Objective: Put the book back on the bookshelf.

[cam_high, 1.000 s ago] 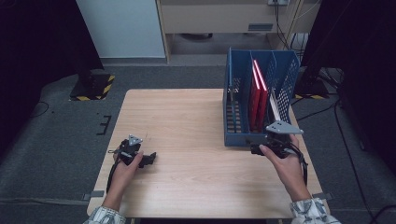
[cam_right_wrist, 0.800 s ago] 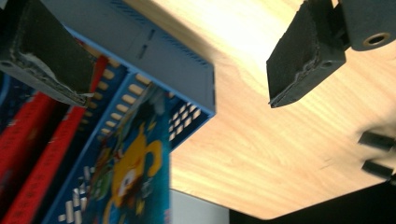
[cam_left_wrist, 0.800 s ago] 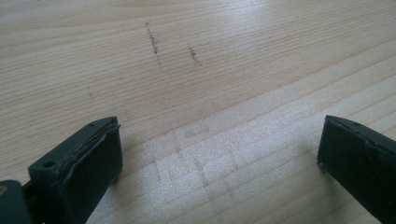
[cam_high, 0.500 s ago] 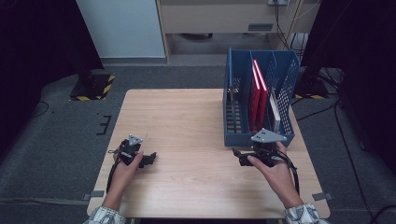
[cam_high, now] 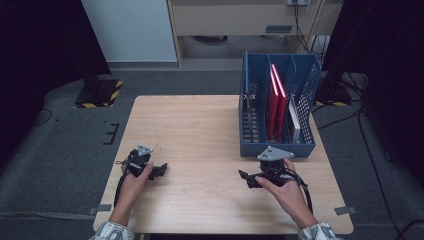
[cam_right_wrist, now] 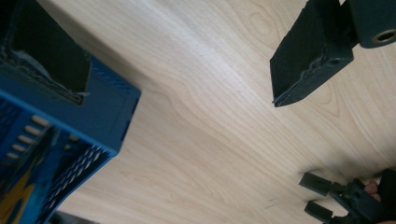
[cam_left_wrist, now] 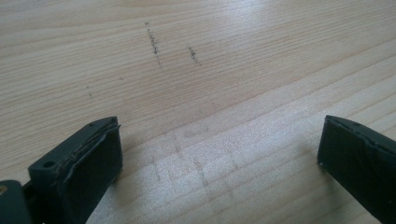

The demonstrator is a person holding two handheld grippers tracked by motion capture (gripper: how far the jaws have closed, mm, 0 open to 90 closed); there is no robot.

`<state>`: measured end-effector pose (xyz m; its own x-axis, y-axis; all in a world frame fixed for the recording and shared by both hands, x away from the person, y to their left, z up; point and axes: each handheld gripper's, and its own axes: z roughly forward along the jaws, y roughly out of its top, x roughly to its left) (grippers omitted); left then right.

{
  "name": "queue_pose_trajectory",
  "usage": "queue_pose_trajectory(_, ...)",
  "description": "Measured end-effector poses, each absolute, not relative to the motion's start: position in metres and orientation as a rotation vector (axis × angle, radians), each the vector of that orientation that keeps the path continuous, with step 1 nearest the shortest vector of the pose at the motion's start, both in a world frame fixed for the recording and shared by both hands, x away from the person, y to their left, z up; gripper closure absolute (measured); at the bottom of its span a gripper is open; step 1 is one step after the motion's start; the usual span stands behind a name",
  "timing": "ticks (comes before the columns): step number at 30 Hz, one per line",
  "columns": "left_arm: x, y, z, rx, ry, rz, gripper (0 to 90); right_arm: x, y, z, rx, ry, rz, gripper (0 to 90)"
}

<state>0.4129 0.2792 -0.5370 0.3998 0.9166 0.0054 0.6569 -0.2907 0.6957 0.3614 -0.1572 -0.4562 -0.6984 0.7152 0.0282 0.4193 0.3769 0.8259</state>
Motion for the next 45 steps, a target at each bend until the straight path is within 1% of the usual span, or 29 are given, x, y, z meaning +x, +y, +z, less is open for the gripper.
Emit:
queue_pose_trajectory(13, 0.413, 0.279, -0.537, 2.048, 1.337, 0.548, 0.0, 0.358, -0.128, -0.475, 0.924, 2.415, 1.176, 5.2)
queue_pose_trajectory(32, 0.413, 0.279, -0.537, 2.048, 1.336, 0.547, 0.0, 0.361, -0.089, -0.491, 0.873, 2.489, 1.135, 5.4)
queue_pose_trajectory(38, 0.413, 0.279, -0.537, 2.048, 1.335, 0.546, 0.0, 0.369, -0.07, -0.502, 0.917, 2.499, 1.126, 6.9)
queue_pose_trajectory(45, 0.413, 0.279, -0.537, 2.049, 1.334, 0.546, 0.0, 0.38, -0.056, -0.506, 0.945, 2.474, 1.141, 7.3)
